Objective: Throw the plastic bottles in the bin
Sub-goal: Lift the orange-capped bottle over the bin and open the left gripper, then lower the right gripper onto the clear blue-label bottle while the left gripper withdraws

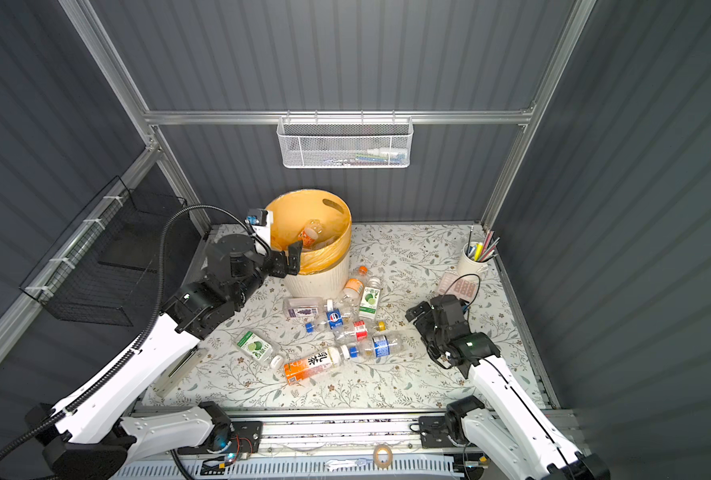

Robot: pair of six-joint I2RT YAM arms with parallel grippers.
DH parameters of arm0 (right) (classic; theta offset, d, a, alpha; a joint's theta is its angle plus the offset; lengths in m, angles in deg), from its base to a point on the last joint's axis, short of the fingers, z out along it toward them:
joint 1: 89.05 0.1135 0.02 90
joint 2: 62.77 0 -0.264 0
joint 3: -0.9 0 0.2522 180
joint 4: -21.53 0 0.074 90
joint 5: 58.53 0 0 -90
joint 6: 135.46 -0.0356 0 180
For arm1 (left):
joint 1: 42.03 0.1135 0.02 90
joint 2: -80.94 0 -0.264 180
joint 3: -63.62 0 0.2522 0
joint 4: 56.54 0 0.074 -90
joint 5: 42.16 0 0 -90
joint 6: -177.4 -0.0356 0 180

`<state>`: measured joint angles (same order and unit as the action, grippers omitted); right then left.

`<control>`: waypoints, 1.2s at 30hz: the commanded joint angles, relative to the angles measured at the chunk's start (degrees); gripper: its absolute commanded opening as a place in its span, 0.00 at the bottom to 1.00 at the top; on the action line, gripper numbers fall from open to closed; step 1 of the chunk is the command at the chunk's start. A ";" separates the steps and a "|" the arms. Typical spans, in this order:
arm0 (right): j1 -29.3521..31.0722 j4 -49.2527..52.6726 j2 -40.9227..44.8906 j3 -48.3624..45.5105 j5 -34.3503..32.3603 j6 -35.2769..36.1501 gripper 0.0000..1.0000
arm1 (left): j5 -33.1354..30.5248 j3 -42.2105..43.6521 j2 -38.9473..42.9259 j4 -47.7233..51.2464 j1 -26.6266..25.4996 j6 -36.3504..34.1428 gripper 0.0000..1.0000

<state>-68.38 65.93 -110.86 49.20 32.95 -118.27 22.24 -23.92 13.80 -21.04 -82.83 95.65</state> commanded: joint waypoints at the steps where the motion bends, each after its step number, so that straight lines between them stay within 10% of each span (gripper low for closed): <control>1: 4.50 6.10 0.22 0.13 -4.27 -13.34 0.99 | -2.18 2.72 3.67 1.19 -0.42 2.25 0.99; 13: 19.69 0.62 -10.93 1.65 -5.55 -27.43 0.99 | -4.86 9.82 9.59 0.72 -0.45 3.21 0.99; 36: 20.70 -5.29 -29.73 2.85 -6.03 -29.16 0.72 | -11.04 17.81 19.15 2.73 -0.48 7.11 0.99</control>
<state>-47.40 59.98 -140.41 53.40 29.01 -146.95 12.86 -6.58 31.88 -19.27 -82.98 101.66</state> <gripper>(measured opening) 0.724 0.994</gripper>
